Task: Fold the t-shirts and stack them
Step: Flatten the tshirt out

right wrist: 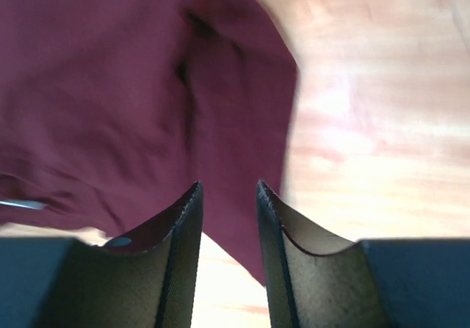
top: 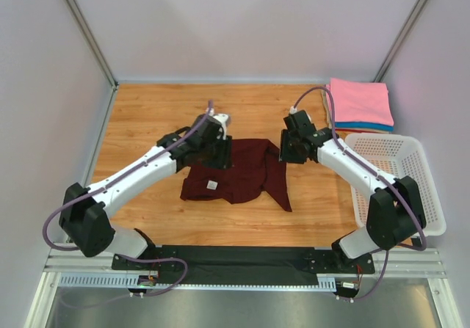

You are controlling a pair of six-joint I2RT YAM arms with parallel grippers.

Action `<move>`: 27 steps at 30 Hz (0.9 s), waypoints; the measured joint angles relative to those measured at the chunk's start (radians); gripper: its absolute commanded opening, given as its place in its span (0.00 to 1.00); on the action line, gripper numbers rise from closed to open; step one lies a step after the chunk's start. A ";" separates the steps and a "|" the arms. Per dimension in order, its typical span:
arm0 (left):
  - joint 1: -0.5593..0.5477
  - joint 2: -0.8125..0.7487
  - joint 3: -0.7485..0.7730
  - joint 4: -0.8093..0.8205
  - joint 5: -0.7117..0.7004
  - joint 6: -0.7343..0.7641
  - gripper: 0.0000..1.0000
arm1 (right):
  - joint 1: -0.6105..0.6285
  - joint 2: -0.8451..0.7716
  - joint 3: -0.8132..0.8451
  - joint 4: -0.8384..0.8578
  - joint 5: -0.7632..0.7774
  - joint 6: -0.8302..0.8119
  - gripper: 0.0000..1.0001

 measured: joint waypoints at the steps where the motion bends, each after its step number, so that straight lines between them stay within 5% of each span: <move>1: -0.047 0.010 -0.001 0.019 -0.002 0.005 0.49 | -0.002 -0.008 -0.029 0.002 -0.001 0.001 0.41; 6: -0.192 0.145 -0.006 0.088 -0.008 0.021 0.49 | -0.008 -0.045 -0.213 0.018 -0.024 0.006 0.43; 17: -0.227 0.441 0.048 0.102 -0.055 0.012 0.44 | -0.010 -0.065 -0.429 0.188 -0.112 0.005 0.43; 21: -0.227 0.448 0.049 0.086 -0.104 -0.010 0.18 | -0.010 -0.073 -0.463 0.249 -0.155 0.009 0.40; 22: -0.227 0.448 0.049 0.079 -0.125 -0.019 0.09 | -0.010 -0.073 -0.467 0.261 -0.163 0.010 0.36; 27: -0.224 0.428 0.044 0.033 -0.210 -0.029 0.00 | -0.010 -0.073 -0.476 0.291 -0.182 0.021 0.04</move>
